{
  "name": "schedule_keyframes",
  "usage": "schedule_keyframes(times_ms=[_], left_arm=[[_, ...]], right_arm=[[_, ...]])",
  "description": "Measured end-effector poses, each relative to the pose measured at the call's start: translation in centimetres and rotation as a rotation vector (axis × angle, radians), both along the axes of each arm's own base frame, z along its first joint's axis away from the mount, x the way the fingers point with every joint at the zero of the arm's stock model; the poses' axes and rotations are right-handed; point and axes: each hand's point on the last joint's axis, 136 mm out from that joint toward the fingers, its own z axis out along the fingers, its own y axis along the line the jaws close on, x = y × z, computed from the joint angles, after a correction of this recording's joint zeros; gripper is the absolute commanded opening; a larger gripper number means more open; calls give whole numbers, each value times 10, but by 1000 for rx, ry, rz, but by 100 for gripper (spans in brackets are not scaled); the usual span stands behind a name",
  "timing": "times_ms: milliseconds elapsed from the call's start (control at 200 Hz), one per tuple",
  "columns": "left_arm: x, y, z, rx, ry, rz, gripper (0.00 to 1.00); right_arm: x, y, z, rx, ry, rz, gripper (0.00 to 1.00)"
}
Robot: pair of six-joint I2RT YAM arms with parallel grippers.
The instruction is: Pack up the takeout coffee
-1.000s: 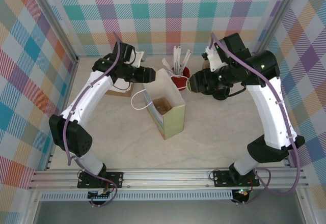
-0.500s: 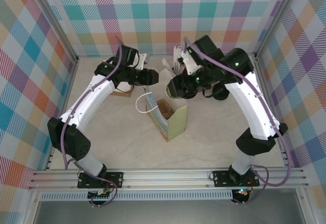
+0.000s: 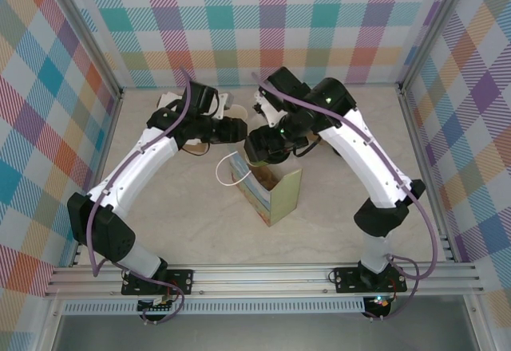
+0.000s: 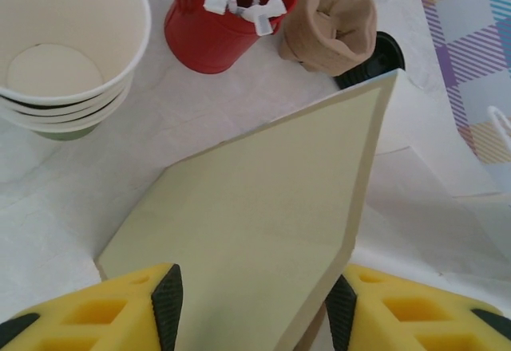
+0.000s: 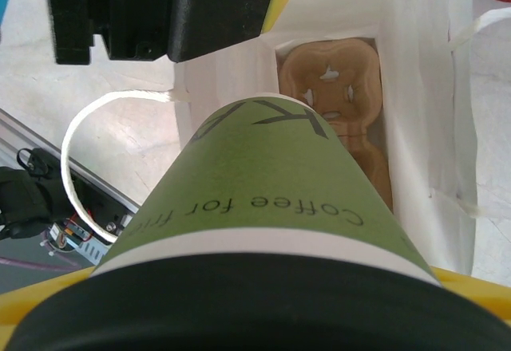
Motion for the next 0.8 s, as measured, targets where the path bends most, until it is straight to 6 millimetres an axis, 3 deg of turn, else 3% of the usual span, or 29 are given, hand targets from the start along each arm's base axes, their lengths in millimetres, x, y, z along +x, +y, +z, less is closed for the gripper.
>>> schedule_keyframes(times_ms=[410, 800], left_arm=[[-9, 18, -10, 56, -5, 48, 57], [-11, 22, -16, 73, -1, 59, 57]], right_arm=[[0, 20, -28, -54, 60, 18, 83], [5, 17, -42, -88, 88, 5, 84]])
